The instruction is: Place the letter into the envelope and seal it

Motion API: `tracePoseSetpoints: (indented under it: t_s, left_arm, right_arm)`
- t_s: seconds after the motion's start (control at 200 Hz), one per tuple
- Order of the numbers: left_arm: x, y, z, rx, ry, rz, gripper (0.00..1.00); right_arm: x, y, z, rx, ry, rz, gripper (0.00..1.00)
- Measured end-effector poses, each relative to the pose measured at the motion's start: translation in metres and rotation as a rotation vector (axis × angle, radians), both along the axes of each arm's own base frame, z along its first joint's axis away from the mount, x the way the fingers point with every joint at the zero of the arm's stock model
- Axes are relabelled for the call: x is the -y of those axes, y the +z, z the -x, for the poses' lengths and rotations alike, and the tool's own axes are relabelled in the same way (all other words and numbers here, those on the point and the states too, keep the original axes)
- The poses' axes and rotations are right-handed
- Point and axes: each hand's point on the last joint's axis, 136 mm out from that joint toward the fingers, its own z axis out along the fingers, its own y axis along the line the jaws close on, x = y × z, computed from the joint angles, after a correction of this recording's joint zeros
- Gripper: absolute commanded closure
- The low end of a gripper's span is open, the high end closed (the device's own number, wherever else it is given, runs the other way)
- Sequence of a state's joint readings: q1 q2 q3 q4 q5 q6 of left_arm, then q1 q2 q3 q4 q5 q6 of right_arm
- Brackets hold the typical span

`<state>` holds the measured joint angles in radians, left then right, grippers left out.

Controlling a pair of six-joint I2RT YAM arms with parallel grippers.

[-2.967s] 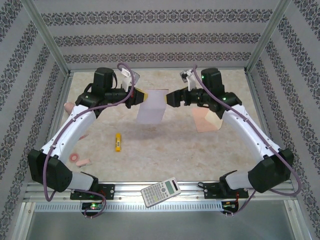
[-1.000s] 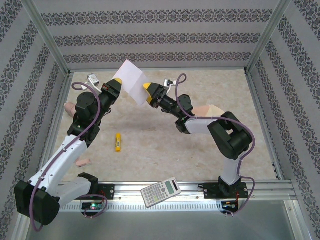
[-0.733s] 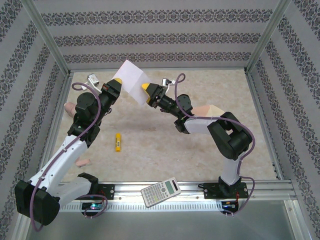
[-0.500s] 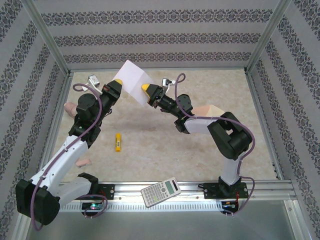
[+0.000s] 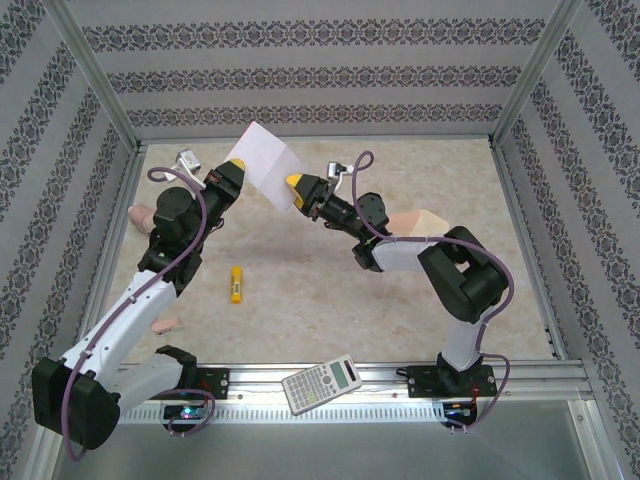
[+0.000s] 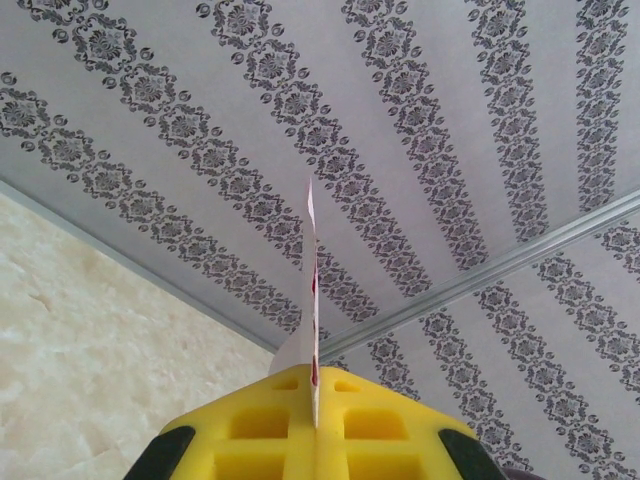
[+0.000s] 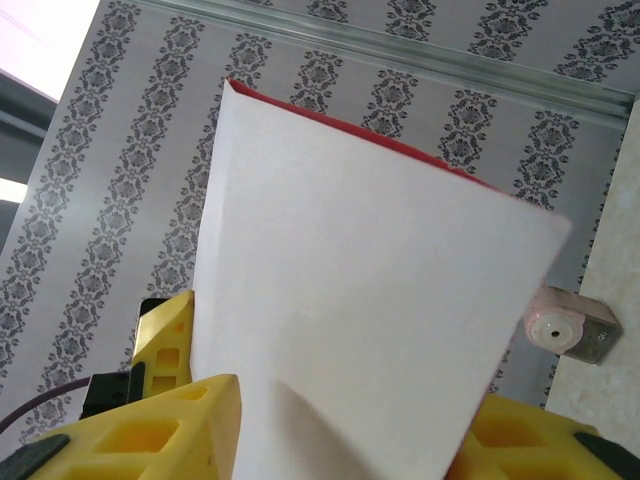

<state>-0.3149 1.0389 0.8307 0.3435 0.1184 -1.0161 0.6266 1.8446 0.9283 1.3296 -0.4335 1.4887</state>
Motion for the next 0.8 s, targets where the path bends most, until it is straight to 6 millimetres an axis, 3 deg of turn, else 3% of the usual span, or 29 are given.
tracePoseSetpoints:
  t_s: [0.41,0.49,0.55,0.694,0.804]
  left_arm:
    - [-0.001,-0.001,-0.001,0.007,0.007,-0.028,1.0]
    - [-0.001,-0.003,-0.002,0.007,0.013,-0.04,1.0]
    - [-0.001,-0.005,-0.004,0.003,0.015,-0.049,1.0]
    - [-0.001,-0.013,-0.006,-0.015,0.018,-0.077,1.0]
    - [-0.001,-0.02,-0.007,-0.032,0.017,-0.109,0.71]
  right_arm:
    - [0.003,0.009,0.003,0.015,-0.002,-0.01,0.82]
    - [0.005,0.012,0.004,0.021,-0.003,-0.012,0.88]
    - [0.007,0.014,0.006,0.022,-0.005,-0.014,1.0]
    - [0.012,0.016,0.009,0.038,-0.02,-0.011,1.0]
    - [0.015,0.015,0.01,0.038,-0.024,-0.006,1.0]
